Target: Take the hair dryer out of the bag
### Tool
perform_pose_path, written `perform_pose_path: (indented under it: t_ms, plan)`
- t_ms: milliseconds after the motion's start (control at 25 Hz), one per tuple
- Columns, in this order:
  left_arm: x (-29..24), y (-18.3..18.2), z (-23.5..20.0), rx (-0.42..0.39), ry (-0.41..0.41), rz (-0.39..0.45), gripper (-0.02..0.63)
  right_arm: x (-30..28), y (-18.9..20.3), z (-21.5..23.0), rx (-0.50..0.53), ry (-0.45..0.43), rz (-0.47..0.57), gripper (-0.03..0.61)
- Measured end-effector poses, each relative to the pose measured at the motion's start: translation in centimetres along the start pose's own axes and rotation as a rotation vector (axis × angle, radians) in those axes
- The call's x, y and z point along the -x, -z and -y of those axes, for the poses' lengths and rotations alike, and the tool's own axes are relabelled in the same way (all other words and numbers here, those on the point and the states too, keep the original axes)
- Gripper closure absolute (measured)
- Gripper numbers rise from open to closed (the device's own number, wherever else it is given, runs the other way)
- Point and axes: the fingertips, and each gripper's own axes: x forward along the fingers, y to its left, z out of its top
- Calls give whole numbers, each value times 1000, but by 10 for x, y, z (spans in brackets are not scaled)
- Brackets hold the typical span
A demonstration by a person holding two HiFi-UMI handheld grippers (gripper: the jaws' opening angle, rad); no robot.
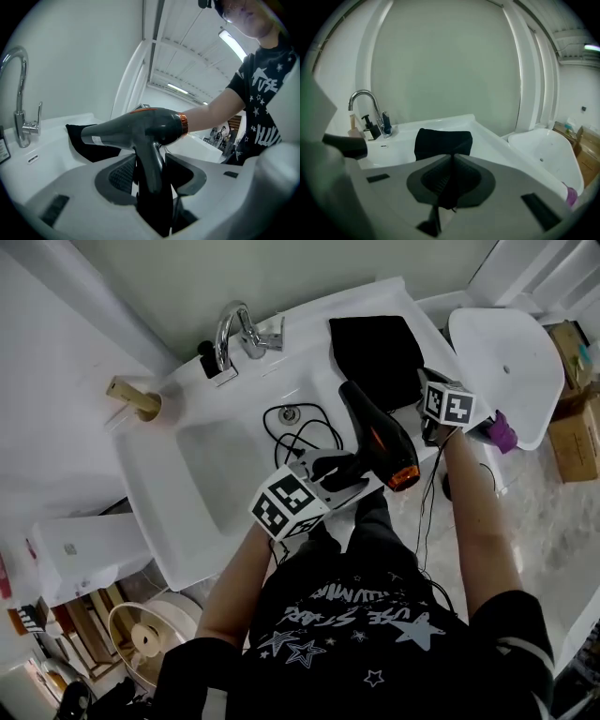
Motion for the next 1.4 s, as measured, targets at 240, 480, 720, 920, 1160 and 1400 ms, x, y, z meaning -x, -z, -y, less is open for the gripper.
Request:
perform_pose_path:
  t_ms: [240, 480, 720, 920, 1160, 1400]
  plan:
    - [12, 0, -29, 62, -96, 17, 410, 35, -2, -18, -16, -49, 58, 554]
    - [13, -5, -39, 82, -174, 32, 411, 65, -3, -22, 16, -88, 98, 554]
    - [15, -6, -31, 123, -242, 54, 410, 79, 21, -7, -4, -56, 85, 524]
    - [15, -5, -14, 145, -289, 68, 410, 98, 33, -5, -26, -85, 89, 494]
    - [14, -10, 17, 126, -339, 91, 411, 138, 36, -1, -35, -114, 139, 506]
    - [11, -18, 47, 119, -374, 146, 411, 184, 39, -6, -37, -157, 199, 537]
